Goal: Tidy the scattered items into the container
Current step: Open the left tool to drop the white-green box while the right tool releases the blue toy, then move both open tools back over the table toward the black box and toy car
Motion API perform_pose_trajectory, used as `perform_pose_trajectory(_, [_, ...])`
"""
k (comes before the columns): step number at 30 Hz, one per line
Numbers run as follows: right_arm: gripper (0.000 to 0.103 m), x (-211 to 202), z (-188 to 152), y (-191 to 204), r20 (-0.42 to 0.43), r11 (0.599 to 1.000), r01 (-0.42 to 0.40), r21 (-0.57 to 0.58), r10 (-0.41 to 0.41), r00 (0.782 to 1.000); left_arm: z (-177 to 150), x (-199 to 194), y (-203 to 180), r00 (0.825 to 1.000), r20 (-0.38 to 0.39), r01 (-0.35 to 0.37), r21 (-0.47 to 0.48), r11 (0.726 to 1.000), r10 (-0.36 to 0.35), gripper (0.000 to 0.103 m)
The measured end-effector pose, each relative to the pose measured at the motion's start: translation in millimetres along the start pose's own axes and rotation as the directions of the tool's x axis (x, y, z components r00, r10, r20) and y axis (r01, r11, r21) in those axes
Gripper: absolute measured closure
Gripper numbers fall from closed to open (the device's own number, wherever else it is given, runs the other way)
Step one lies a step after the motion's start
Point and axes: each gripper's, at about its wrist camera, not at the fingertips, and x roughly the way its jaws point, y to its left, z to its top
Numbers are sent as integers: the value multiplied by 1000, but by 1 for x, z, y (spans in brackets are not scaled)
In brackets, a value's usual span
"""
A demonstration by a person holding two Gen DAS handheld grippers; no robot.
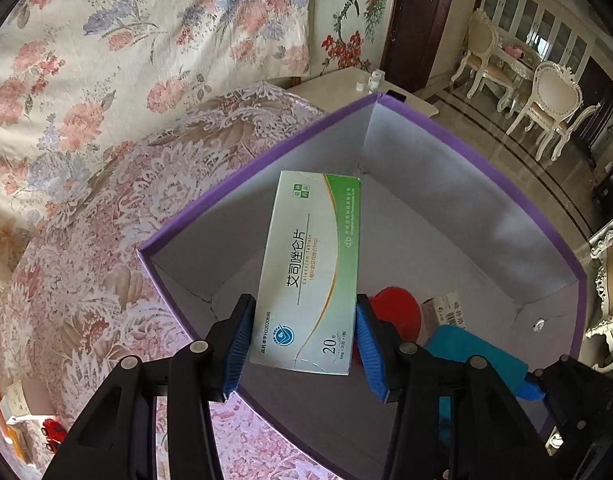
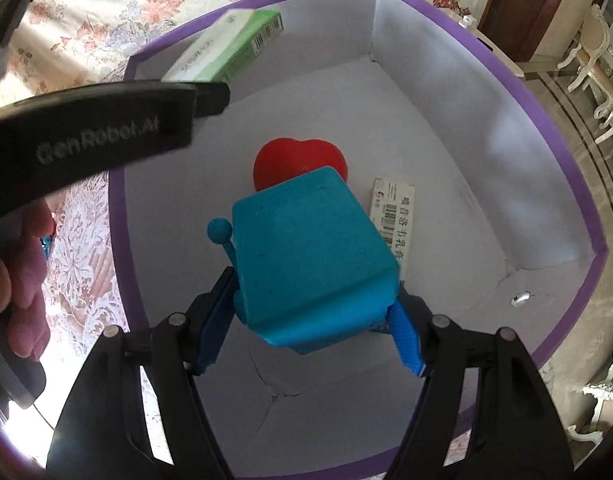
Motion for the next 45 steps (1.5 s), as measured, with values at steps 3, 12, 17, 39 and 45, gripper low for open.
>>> perform_pose_trajectory(3, [31,0,0,-1,-4,1000,-4,0,4,1000,0,2,0,1000,-6,-4,-1,1000,4,53])
perform_pose_trajectory(12, [30,1,-3,-4,-17,1000,-21,13,22,1000,0,4,0,1000,-10,-18,3,1000,18,54])
perform_pose_trajectory(17, [30,1,-5,-6,-26,999,-27,19,27,999,0,4,0,1000,-13,-10,4,1000,10,54])
perform_pose_trajectory(39, [25,-21,-9,-9,4,999,16,47,-16,1000,-16,-45,5,996,75,51,-50,997,-47,53])
perform_pose_trajectory(45, [25,-31,-1,-2,30,998,27,55,-28,999,-28,-64,15,994,101,54,-73,996,-46,53])
